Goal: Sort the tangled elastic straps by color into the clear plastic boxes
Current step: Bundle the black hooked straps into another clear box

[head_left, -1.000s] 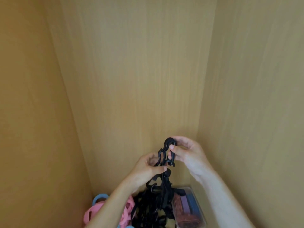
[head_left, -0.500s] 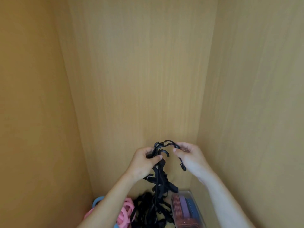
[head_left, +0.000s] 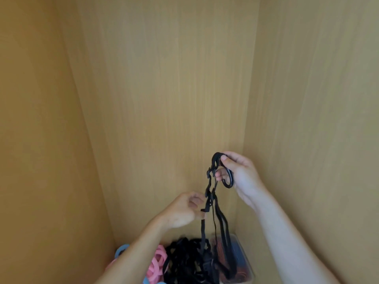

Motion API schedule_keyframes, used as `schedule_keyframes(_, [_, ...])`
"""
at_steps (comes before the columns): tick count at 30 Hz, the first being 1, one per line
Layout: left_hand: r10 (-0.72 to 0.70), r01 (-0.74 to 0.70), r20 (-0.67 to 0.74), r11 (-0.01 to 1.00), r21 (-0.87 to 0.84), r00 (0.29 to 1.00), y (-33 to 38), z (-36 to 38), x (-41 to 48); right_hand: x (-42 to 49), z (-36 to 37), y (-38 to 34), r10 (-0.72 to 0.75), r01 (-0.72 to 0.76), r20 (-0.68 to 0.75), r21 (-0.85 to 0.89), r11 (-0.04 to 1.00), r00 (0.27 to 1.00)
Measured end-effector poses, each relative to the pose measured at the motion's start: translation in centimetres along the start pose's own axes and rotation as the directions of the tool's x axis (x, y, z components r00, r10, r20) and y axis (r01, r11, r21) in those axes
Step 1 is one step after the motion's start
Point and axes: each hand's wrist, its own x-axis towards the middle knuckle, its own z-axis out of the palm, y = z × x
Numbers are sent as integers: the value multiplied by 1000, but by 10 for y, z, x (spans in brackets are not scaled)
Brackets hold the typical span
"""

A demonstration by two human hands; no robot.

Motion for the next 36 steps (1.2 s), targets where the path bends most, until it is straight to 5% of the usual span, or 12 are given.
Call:
schedule_keyframes(9, [66, -39, 105, 969, -243, 992, 2, 27, -2, 8, 10, -43, -81, 80, -6, 276, 958, 997])
schedule_keyframes(22, [-199, 200, 34, 936, -289, 980, -41, 22, -10, 24, 16, -97, -236, 242, -66, 405, 882, 970])
schedule_keyframes(28, [-169, 127, -97, 931, -343, 981, -28, 12, -14, 26, 10, -72, -227, 233, -54, 221, 947, 972])
schedule_keyframes(36, [-92, 5, -226, 933, -360, 970, 4, -11, -5, 14, -3, -4, 2, 1, 13, -186, 983, 1000])
